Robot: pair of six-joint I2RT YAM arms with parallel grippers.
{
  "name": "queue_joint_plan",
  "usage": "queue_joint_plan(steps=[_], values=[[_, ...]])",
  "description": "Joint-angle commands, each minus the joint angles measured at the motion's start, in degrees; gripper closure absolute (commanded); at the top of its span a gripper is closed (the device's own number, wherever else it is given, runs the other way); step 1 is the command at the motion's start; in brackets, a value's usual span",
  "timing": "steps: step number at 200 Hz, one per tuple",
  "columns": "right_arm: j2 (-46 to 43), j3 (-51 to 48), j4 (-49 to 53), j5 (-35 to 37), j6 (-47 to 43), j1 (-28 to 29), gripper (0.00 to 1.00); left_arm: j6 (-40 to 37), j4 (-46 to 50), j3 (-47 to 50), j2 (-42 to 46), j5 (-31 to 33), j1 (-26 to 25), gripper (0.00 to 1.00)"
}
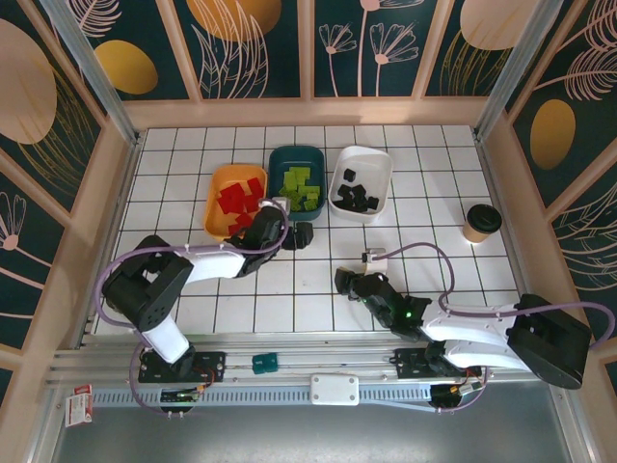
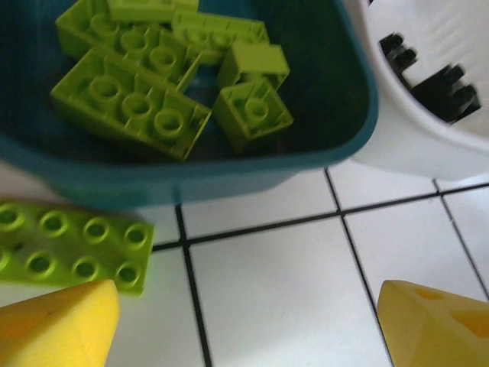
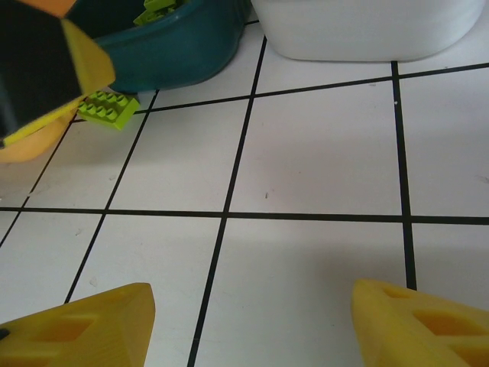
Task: Sort the legos into containers by color
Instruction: Move the lego to the center of the table.
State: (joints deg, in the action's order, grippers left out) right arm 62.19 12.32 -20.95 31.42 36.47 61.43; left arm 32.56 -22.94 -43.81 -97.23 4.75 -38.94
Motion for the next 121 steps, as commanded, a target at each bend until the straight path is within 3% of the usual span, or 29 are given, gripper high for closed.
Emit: queue_joint_plan(steps=[1, 70, 121], values=[[-1.02, -0.13, 1.35, 1.54, 1.13, -0.42, 0.31, -0.82, -2.87, -2.34, -2.57, -0.37, 1.3, 0.13], [-1.49, -0.38, 2.08, 1.71, 1.41, -0.42, 0.31, -2.84, -1.48, -6.22, -8.31, 3.14, 1.68, 0.13], [-2.42, -0.57, 2.17, 2.74, 1.15, -0.66, 0.31, -1.5, -2.83, -3.3, -8.57, 1.19, 1.54, 0.12]])
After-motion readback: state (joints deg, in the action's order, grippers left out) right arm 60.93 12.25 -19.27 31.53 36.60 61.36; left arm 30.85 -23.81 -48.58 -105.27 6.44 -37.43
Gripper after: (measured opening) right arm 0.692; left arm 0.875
